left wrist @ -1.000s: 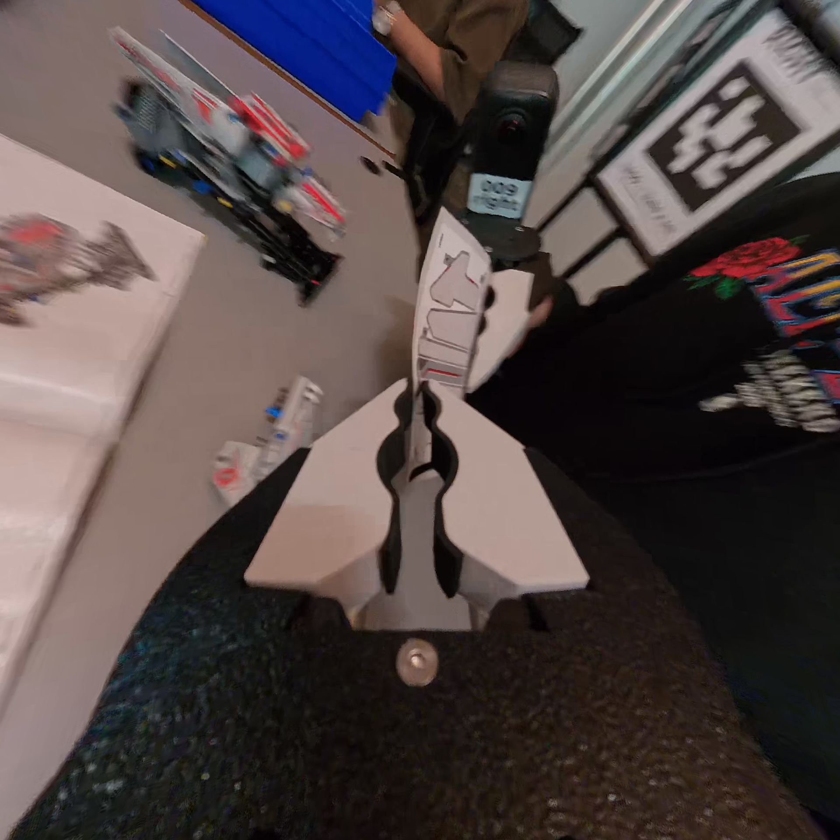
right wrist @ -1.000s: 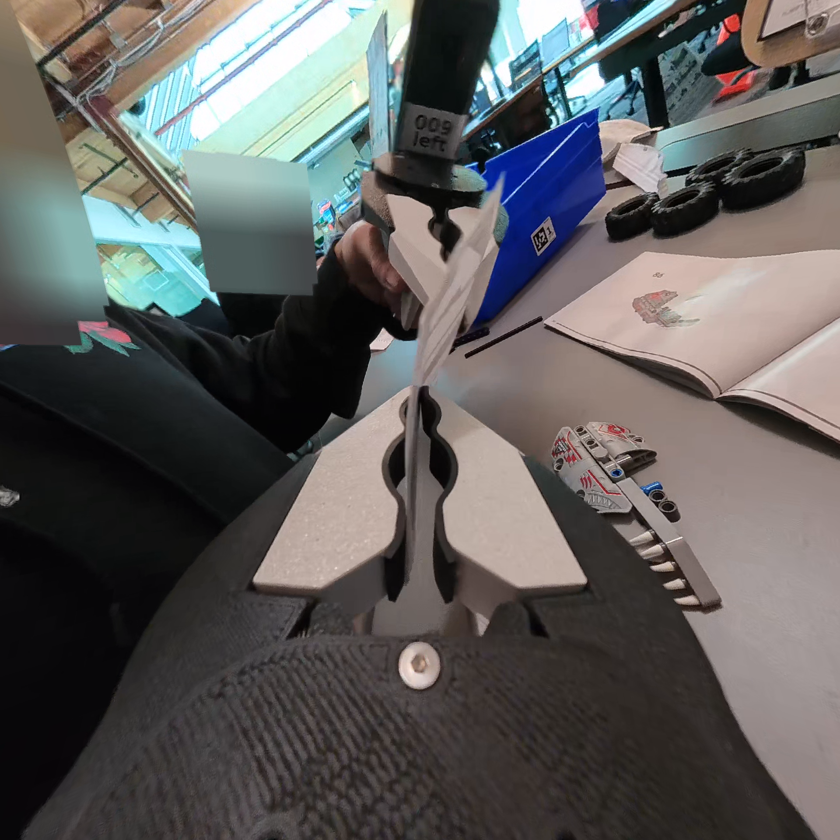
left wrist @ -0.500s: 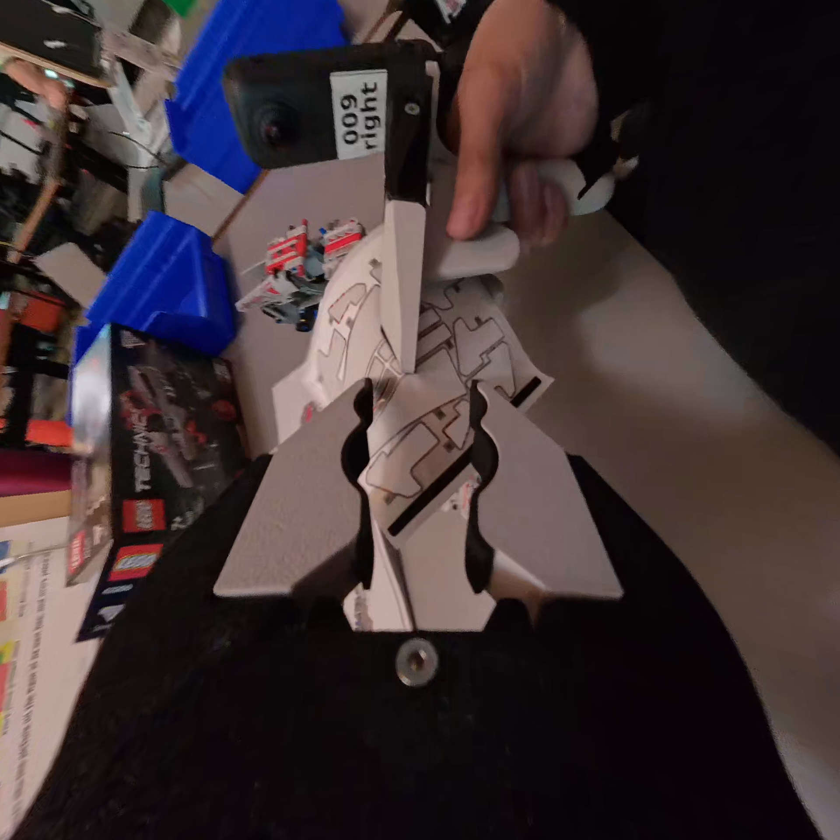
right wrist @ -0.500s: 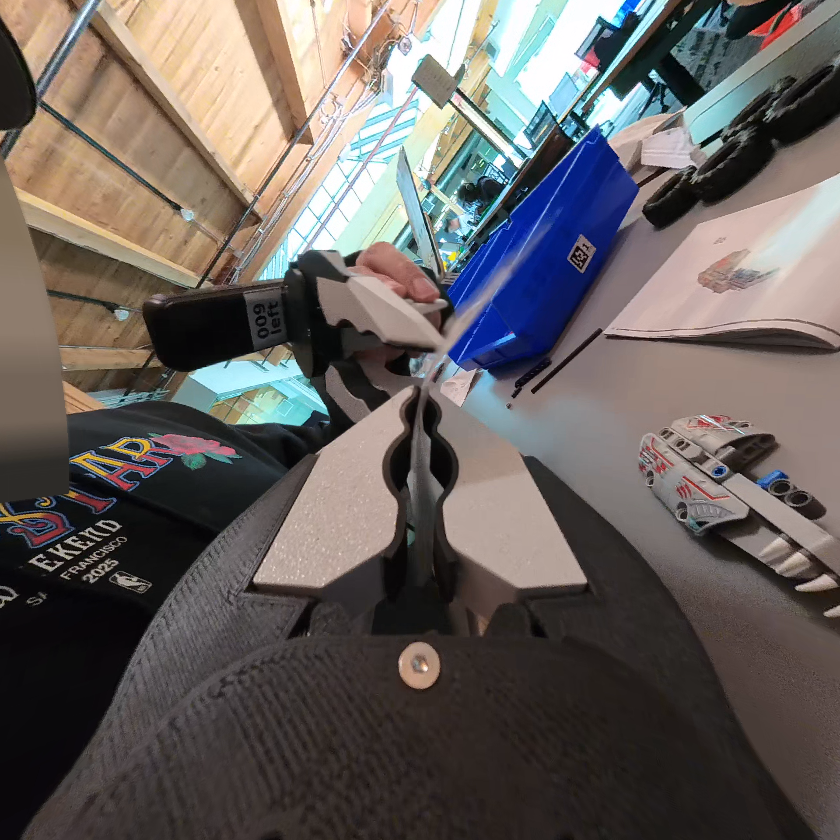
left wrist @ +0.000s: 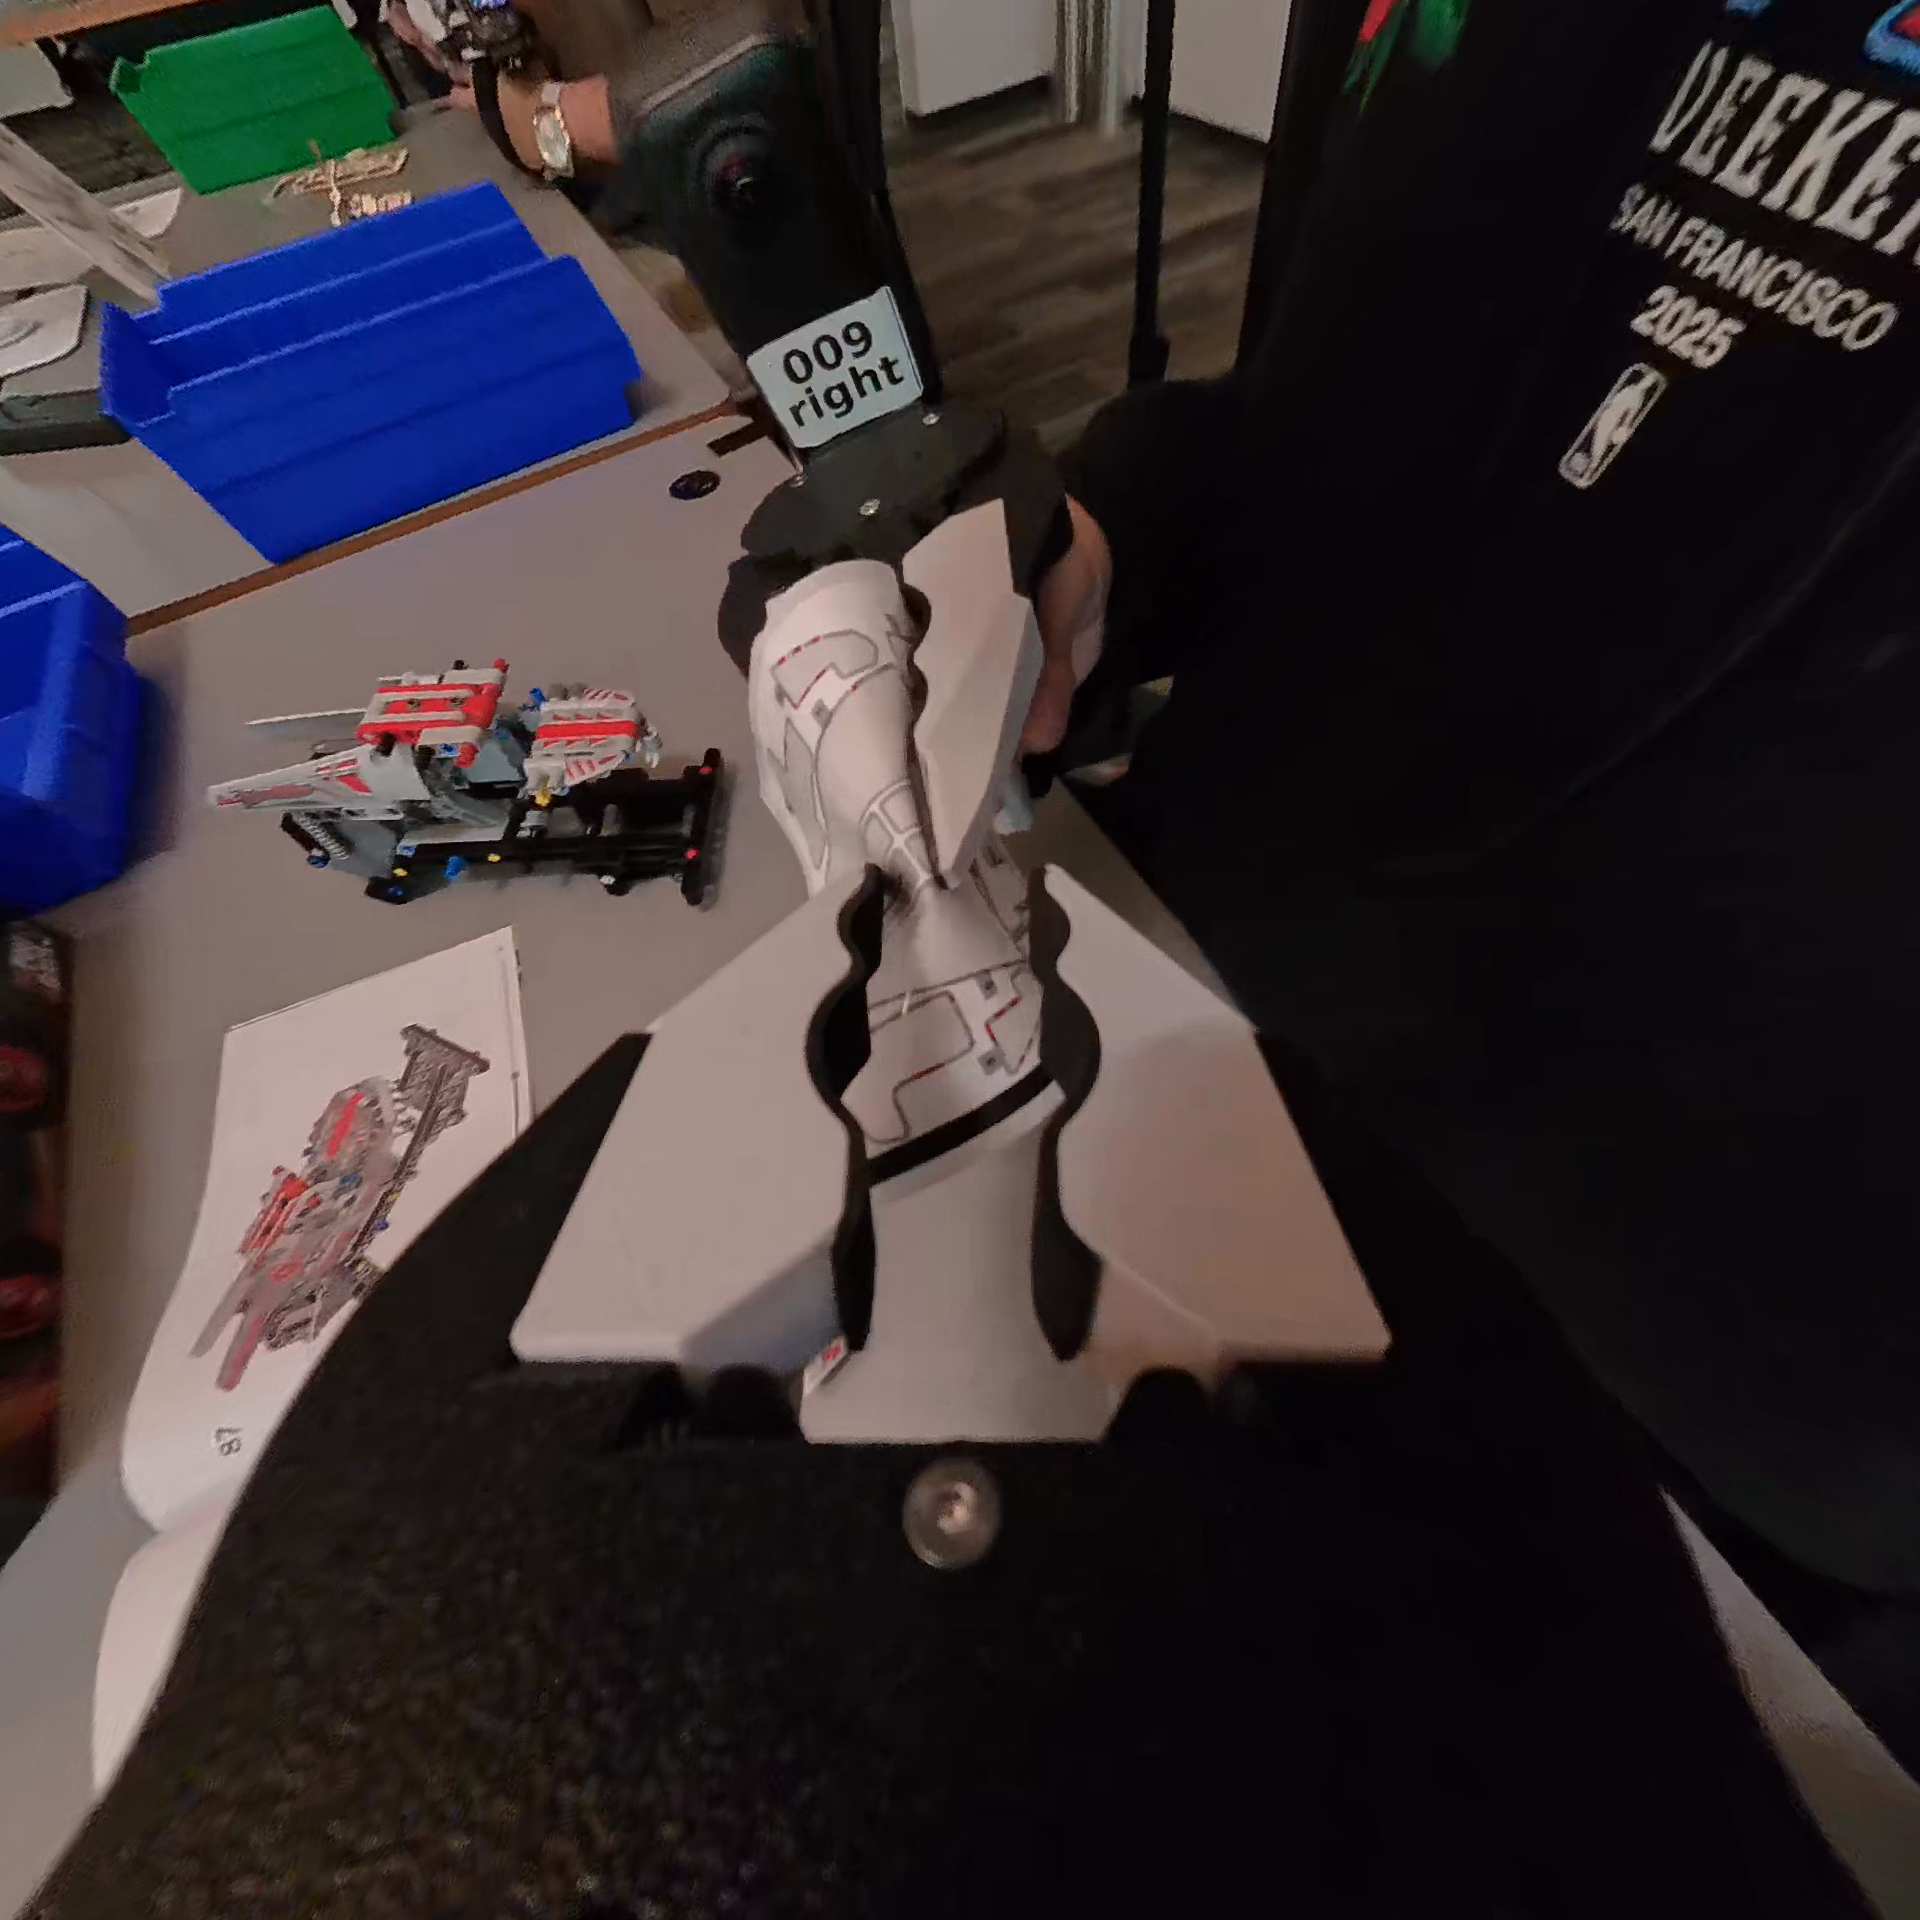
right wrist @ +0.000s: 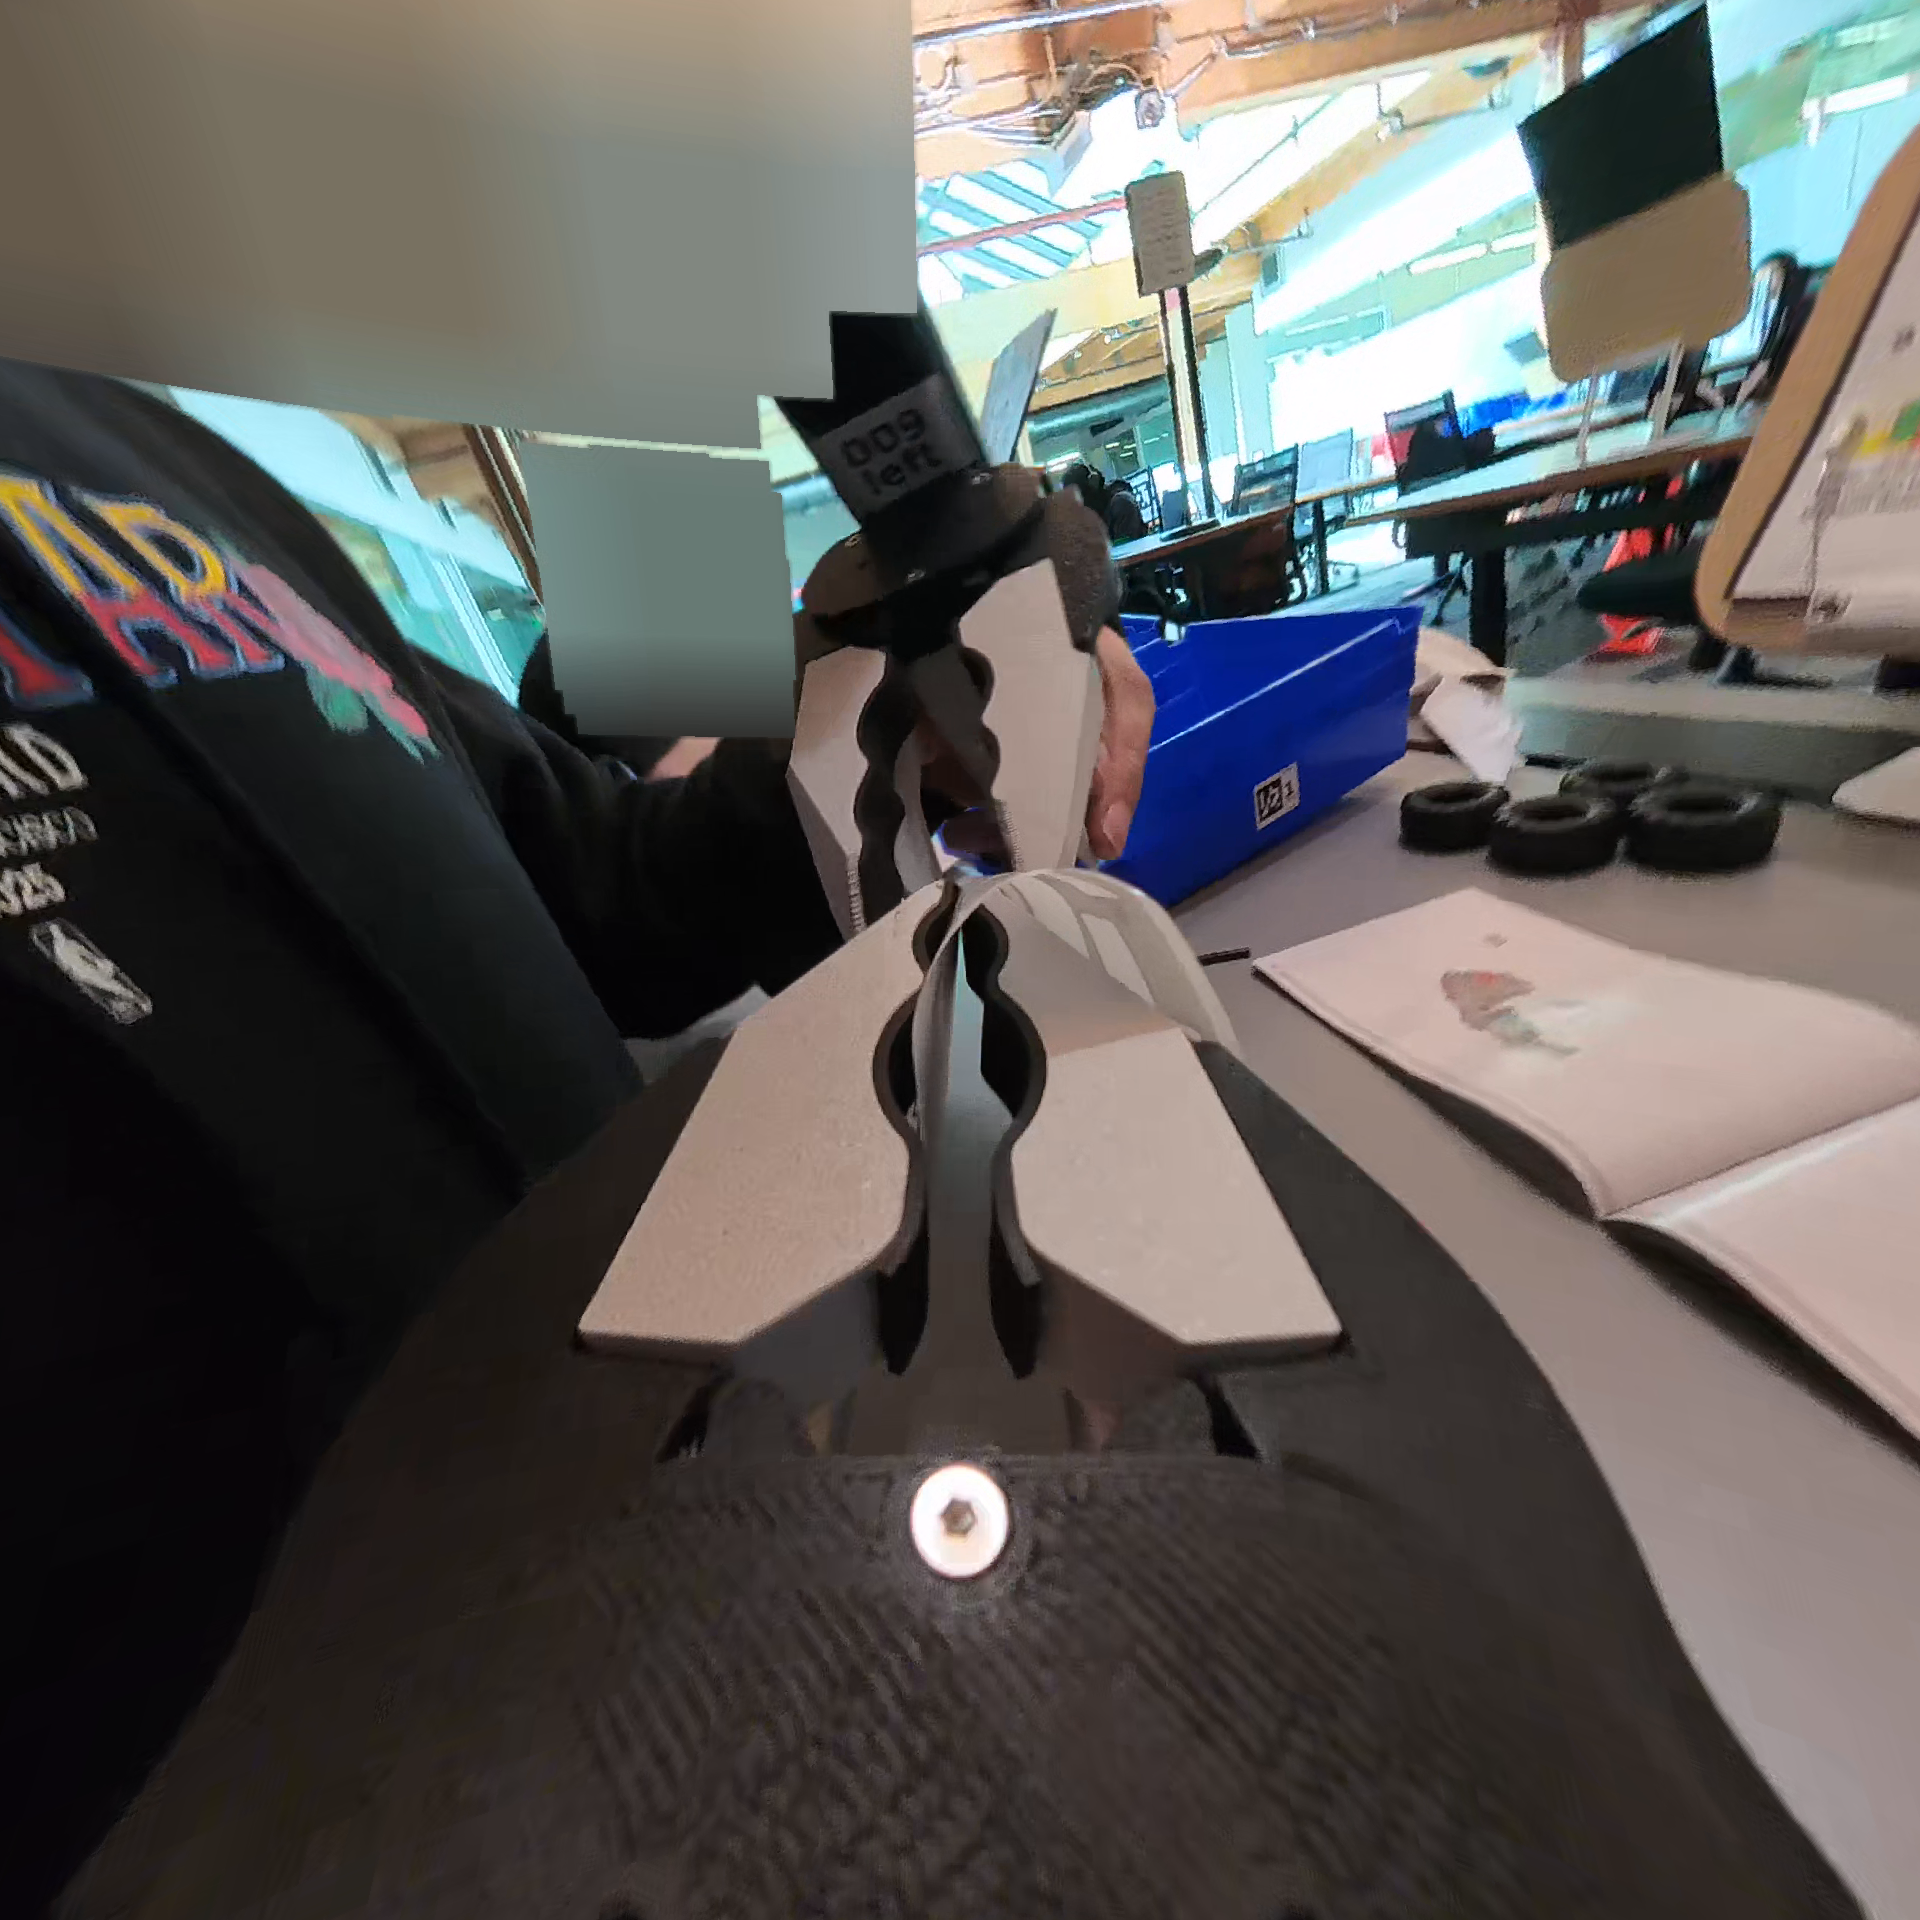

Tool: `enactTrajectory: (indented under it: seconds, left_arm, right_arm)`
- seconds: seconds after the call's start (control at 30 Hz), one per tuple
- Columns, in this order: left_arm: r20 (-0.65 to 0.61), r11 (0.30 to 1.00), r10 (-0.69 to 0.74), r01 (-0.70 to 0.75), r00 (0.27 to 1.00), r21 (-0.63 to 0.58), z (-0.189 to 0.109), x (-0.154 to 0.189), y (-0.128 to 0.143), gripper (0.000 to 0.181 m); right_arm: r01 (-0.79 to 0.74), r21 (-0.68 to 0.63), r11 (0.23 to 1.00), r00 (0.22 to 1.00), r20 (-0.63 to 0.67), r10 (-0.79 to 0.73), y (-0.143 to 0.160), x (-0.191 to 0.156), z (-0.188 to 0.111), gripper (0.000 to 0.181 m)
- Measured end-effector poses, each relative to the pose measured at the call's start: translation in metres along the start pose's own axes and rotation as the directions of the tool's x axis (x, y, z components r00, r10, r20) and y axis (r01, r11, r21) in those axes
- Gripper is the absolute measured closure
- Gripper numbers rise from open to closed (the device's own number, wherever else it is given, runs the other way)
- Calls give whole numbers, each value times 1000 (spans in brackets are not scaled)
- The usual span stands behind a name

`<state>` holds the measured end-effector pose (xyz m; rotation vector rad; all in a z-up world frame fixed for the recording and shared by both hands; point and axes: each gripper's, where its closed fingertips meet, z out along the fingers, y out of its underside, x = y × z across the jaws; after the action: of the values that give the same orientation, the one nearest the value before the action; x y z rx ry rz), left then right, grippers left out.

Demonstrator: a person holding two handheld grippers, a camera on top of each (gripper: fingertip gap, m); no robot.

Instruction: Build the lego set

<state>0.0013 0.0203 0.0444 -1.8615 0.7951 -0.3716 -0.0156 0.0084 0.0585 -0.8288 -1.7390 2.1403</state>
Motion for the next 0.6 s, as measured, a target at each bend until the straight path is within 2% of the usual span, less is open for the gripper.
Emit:
enactTrajectory:
  seconds: [0.13,0.27,0.6]
  left_arm:
    - [-15,1000,-5,5,1000,16,-2,2,-4,161]
    - [-30,1000,1,-1,1000,11,-3,5,-7,170]
    - [-107,998,7,-14,994,-59,-3,15,4,170]
  right_arm:
    - [149,-18,989,989,5,-149,0,-7,0,181]
    - [227,-11,974,974,13,-227,-1,-12,0,181]
    - [423,-131,897,906,30,-423,13,-18,2,181]
